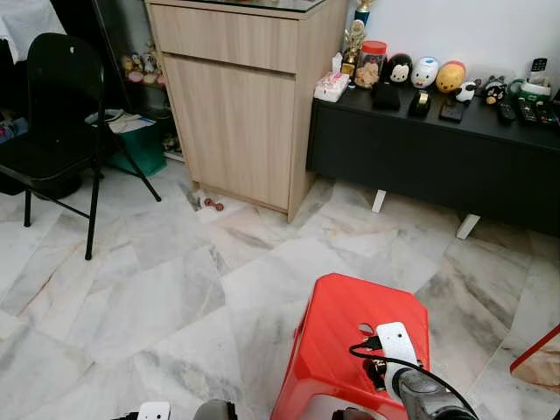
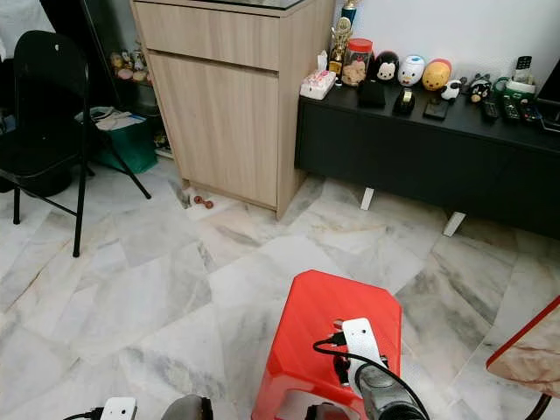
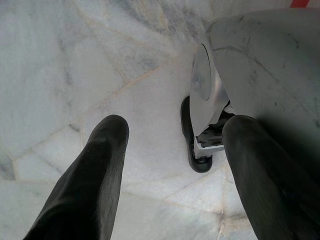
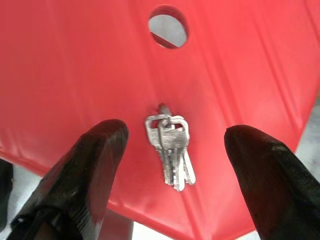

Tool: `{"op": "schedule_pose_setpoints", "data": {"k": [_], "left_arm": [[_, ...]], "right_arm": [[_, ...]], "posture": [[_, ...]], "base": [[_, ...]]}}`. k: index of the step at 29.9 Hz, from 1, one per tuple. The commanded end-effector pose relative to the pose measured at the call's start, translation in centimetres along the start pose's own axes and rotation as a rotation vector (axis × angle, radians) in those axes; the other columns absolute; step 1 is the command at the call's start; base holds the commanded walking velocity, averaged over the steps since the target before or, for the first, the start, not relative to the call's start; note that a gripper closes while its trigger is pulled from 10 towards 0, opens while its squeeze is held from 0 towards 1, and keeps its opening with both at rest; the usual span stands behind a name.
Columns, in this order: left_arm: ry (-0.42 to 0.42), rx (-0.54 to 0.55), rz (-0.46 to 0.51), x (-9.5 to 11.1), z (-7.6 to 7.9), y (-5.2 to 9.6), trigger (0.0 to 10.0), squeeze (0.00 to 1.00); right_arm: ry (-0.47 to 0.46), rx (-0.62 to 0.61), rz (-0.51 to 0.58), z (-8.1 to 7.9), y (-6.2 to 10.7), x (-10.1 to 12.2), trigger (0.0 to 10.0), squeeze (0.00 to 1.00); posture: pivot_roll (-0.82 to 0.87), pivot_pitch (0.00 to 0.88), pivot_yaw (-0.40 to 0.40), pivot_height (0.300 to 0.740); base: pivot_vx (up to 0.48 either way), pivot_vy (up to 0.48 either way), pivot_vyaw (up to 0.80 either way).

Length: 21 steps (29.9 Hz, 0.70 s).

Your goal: Hang keys on a hook

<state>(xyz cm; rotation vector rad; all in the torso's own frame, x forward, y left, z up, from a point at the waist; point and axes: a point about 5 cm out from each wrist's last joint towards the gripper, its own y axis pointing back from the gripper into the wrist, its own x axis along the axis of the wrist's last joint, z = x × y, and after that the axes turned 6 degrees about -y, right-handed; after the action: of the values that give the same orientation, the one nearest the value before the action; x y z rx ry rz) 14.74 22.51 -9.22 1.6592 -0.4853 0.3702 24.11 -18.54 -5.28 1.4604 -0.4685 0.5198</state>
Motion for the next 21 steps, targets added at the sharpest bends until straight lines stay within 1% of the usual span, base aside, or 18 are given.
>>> {"op": "schedule_pose_setpoints", "data": {"k": [1,3,5,7,8,10,13,18,20,21], "left_arm": [[-0.005,-0.017,-0.020,-0.5,0.4,0.0,10.0,0.00],[-0.005,-0.017,-0.020,-0.5,0.4,0.0,10.0,0.00],[-0.005,-0.017,-0.021,-0.5,0.4,0.1,10.0,0.00],[-0.006,-0.017,-0.021,-0.5,0.3,0.1,10.0,0.00],[-0.006,-0.017,-0.021,-0.5,0.3,0.1,10.0,0.00],[-0.006,-0.015,-0.020,-0.5,0.3,0.1,10.0,0.00],[-0.007,-0.015,-0.021,-0.5,0.3,0.1,10.0,0.00],[-0.008,-0.015,-0.022,-0.6,0.3,0.1,10.0,0.00],[-0.008,-0.016,-0.023,-0.6,0.3,0.1,10.0,0.00],[-0.009,-0.016,-0.024,-0.6,0.3,0.1,10.0,0.00]], "right_arm": [[-0.018,-0.015,-0.006,0.3,0.0,0.2,10.0,0.00],[-0.026,-0.018,-0.004,0.4,0.0,0.2,10.0,0.00],[-0.055,-0.016,0.004,0.4,0.0,0.4,10.0,0.00],[-0.111,0.000,0.057,0.2,0.0,1.3,10.0,0.00],[-0.111,0.000,0.057,0.2,0.0,1.3,10.0,0.00],[-0.142,0.005,0.126,0.0,0.0,2.3,10.0,0.00],[-0.156,0.002,0.135,-0.1,0.0,2.4,10.0,0.00],[-0.153,0.024,0.132,-0.5,0.0,2.4,10.0,0.00],[-0.154,0.026,0.133,-0.5,0.0,2.4,10.0,0.00],[-0.155,0.028,0.137,-0.5,0.0,2.4,10.0,0.00]], "posture": [[0.05,0.028,-0.054,0.635],[0.05,0.028,-0.054,0.635],[0.05,0.037,-0.051,0.635],[0.05,0.043,-0.051,0.635],[0.05,0.043,-0.051,0.635],[0.06,0.049,-0.051,0.635],[0.06,0.051,-0.051,0.635],[0.06,0.058,-0.048,0.635],[0.06,0.058,-0.048,0.630],[0.05,0.060,-0.048,0.621]], "base": [[0.000,0.000,0.00],[0.000,0.000,0.00],[0.000,0.000,0.00],[0.000,0.000,0.00],[0.000,0.000,0.00],[0.000,0.000,0.00],[0.000,0.000,0.00],[0.000,0.000,0.00],[0.000,0.000,0.00],[0.000,0.000,0.00]]}}
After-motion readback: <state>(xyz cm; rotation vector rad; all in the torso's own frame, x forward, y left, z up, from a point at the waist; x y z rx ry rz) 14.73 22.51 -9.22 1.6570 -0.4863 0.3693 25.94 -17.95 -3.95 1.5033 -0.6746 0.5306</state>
